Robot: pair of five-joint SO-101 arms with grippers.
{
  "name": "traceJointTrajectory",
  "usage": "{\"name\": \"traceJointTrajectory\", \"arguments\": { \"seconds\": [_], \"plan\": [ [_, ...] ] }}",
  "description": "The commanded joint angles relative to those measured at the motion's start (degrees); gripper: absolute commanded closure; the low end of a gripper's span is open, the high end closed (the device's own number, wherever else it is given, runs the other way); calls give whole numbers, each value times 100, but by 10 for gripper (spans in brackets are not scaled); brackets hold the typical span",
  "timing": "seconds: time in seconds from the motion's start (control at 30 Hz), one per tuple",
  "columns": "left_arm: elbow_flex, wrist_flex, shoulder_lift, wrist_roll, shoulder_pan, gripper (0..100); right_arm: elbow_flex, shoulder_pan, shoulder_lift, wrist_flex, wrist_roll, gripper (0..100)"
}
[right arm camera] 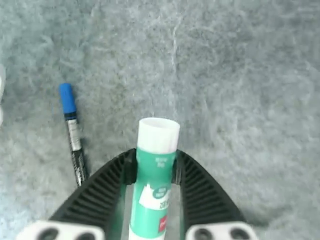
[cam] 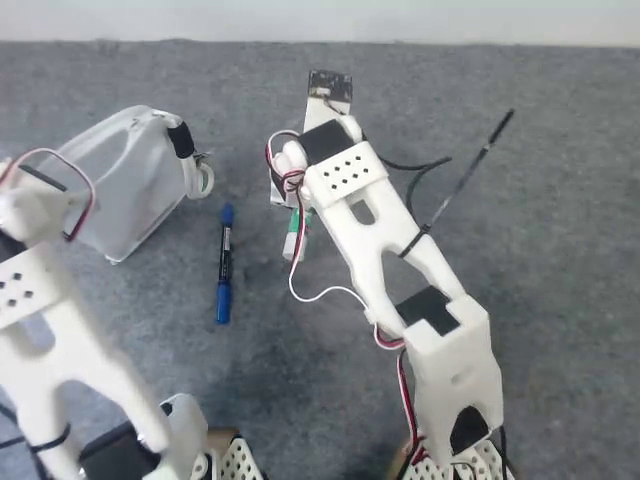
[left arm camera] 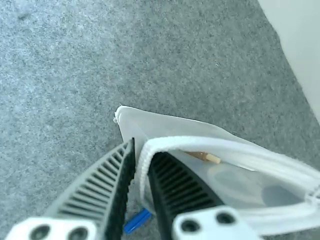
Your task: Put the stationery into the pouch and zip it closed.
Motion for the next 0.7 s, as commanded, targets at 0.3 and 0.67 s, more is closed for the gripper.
{"name": "traceJointTrajectory", "arguments": {
  "seconds": [0.3,0.67],
  "plan": [
    [-215,-176,-70,62,9,990,-88,-22,-1244,936,369,972],
    [-242,26,-88,-211,738,990,-44,4,-1780,1385,1556,992]
  ]
}}
